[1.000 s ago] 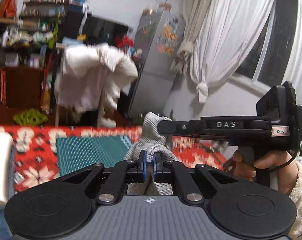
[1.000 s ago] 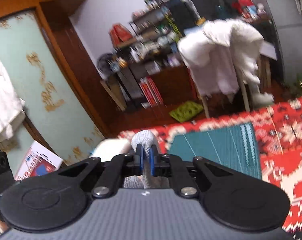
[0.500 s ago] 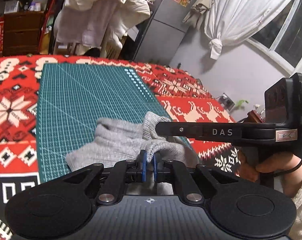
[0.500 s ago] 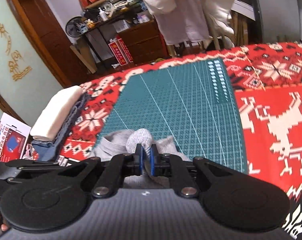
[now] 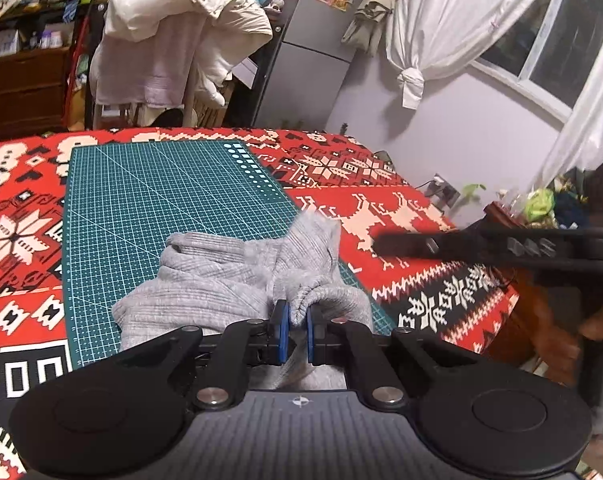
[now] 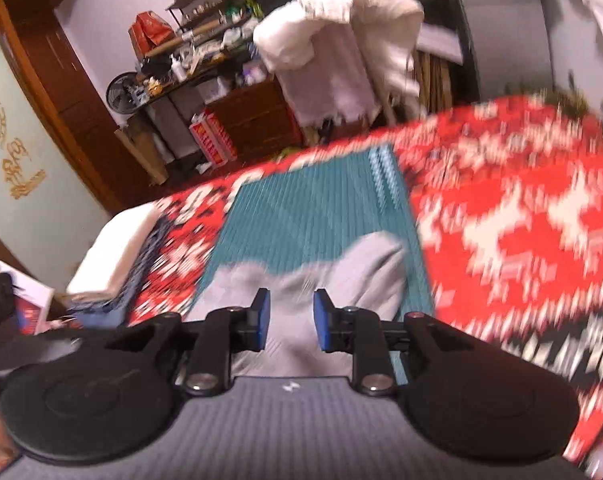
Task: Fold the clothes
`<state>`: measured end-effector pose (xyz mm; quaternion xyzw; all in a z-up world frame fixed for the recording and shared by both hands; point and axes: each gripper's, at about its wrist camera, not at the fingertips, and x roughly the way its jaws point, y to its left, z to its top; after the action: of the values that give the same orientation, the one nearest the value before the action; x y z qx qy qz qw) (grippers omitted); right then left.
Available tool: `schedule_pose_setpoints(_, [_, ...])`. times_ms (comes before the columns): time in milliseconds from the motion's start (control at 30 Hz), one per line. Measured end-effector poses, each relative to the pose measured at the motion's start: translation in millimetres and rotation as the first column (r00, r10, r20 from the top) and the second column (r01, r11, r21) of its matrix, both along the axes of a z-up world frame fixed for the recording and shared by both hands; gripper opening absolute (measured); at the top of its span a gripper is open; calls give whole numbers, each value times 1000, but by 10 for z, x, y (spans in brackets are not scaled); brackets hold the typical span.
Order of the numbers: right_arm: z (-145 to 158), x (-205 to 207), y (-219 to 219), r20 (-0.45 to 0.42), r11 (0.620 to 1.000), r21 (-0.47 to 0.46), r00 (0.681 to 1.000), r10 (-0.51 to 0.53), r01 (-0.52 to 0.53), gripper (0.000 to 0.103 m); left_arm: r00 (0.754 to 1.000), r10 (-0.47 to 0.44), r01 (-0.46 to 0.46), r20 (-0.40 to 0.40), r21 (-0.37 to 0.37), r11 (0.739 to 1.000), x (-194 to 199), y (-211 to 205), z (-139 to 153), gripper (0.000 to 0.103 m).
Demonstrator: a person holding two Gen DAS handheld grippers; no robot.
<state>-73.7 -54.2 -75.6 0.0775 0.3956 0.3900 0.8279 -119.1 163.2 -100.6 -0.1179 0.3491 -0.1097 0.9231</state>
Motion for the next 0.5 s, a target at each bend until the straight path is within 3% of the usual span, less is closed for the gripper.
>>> schedule_pose_setpoints(200, [-118,-241,-188,-198,993,116,980,-9,32,29,1000,-23,23,-11,11,1000,-128,-137,-19,7])
schedule_pose_setpoints(400, [-313,-286,-223,-316,983,156,948,-44,98,41,997,-75,75,-21,32,997,-244,-317,-44,7])
schedule_pose_setpoints(500, [-385,-305,-281,-370,978,153,926,-79,144,41,996,-93,93,-13,50,994,-288,-422,-44,7])
